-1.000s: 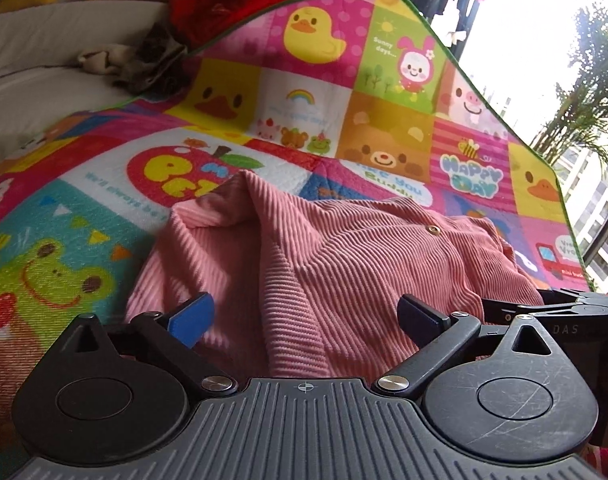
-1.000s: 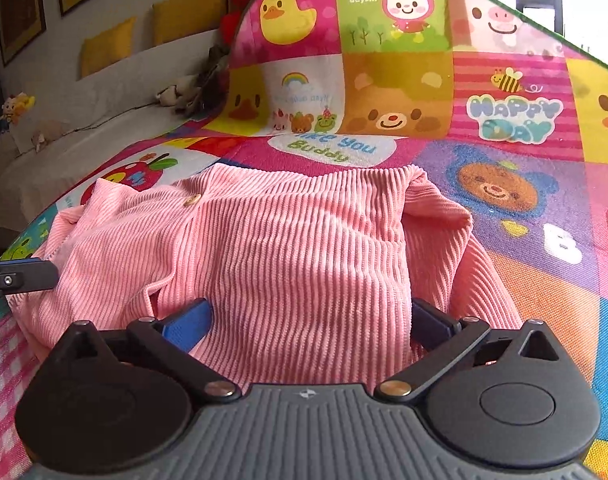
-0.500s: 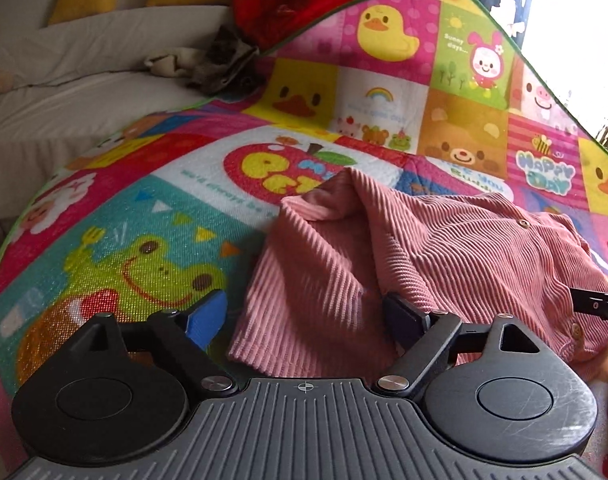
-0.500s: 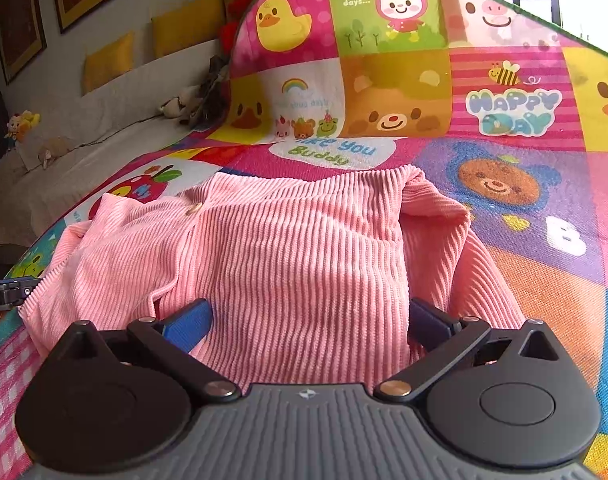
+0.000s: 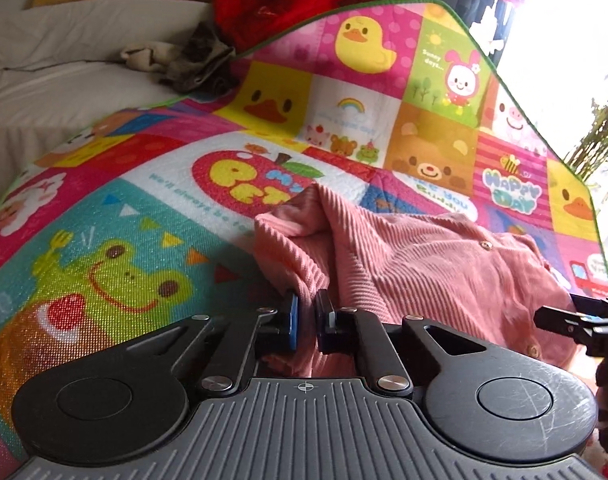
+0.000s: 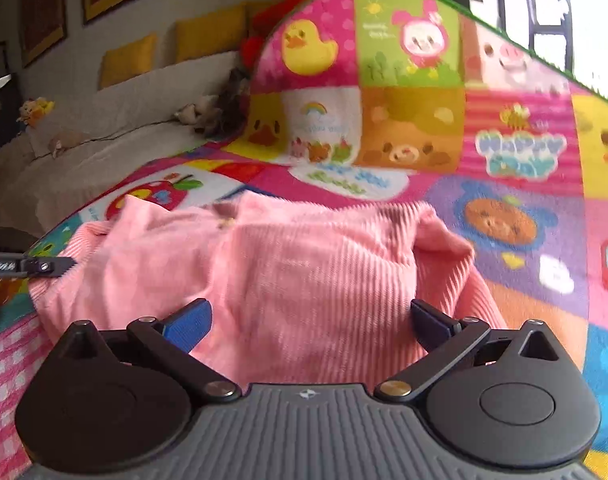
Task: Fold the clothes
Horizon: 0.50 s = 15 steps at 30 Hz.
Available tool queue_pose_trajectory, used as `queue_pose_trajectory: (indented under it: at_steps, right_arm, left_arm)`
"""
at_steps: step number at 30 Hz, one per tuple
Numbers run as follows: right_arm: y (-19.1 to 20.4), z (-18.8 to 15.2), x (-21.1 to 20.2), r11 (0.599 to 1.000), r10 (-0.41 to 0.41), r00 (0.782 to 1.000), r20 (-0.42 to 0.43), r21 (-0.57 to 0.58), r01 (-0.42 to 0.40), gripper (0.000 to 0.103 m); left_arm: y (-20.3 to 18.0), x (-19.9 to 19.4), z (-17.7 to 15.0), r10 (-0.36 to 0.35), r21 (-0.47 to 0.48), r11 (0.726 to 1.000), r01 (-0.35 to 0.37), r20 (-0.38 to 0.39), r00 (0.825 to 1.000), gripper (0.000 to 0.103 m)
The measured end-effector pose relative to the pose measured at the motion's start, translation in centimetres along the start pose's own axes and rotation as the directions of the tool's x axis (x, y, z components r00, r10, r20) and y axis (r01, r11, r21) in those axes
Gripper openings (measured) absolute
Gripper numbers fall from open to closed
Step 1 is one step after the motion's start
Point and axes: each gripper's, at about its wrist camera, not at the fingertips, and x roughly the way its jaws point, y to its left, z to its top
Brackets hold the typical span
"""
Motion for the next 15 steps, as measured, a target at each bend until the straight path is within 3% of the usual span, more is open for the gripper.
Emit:
queue_pose_trajectory:
  at_steps: [2,5,7,9,11,15]
  right_arm:
    - [3.2,0.6,-1.4,0.992,0.034,0.998,0.047,-0.123,-0.028,0.103]
    - [8.4,1.4,-3.0,0.95,0.105,0.991,0.078,-0.303,-0.077,0.103]
    - [11.5,1.8,-3.0,0.913,0.176,0.984,0.034,-0.379,-0.151,0.095]
    - [14.3,1.9,-1.9,0.877,0.235,0.971,-0.043,-0.421,-0.231,0.075]
    - [16.7,2.0,-0.6,0.853,0.248,0.965,-0.086,-0.453,-0.26,0.068]
    - [20.0,2.1,2.2,0.849,0.24,0.964,-0.119,-0.456,-0.267,0.058]
  left_arm:
    - [0.3,-0.2,0.3,-0.037,-0.026,0.999,0.037,-0.003,0.999,0.01]
    - [1.0,-0.6,0.8,-0.07,-0.063,0.996,0.07,0.001,0.998,0.01]
    - [1.5,-1.0,0.9,-0.049,-0.072,0.996,0.049,0.006,0.999,0.025]
    - [2.1,-1.5,0.9,-0.021,-0.078,0.997,0.022,0.014,1.0,0.043]
    - [2.8,-1.9,1.0,0.005,-0.082,0.997,-0.003,0.026,1.0,0.054]
    - [4.0,-3.1,1.3,0.038,-0.098,0.995,-0.031,0.07,0.997,0.08]
